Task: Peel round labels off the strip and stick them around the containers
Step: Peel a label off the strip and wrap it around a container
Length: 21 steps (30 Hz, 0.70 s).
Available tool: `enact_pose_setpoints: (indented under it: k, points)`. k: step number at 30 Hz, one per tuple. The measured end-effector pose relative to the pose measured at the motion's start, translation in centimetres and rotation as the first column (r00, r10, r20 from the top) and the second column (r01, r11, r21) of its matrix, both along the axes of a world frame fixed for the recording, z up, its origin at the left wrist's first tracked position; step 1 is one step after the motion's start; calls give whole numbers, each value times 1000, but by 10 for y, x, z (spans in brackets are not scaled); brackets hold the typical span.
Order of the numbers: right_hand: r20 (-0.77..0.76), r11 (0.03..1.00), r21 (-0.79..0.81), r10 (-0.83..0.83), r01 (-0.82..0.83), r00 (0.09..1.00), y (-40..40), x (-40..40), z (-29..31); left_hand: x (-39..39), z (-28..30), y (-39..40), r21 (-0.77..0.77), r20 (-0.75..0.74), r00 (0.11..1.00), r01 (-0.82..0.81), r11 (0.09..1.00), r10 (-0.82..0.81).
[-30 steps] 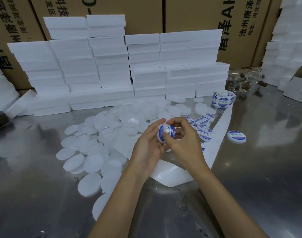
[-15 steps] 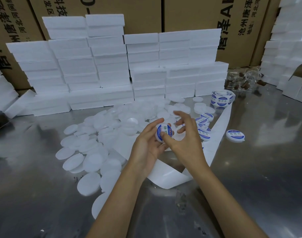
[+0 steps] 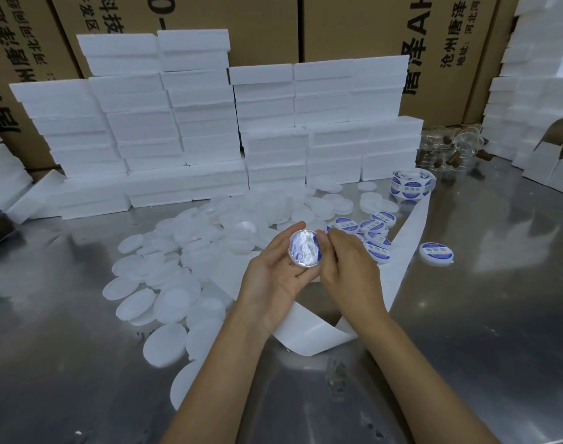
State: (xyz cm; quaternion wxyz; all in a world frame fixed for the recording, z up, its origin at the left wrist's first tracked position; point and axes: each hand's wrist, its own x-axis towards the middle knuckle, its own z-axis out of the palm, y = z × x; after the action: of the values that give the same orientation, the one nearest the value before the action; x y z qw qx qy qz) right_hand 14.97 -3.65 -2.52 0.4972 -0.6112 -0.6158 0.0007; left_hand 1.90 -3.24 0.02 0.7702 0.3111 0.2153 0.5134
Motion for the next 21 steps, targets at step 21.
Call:
enact_pose_setpoints:
  k: [21]
  points:
    - [-102, 995, -99, -31, 21, 994, -1, 7, -3, 1, -10, 2, 413, -499, 777, -175, 894, 383]
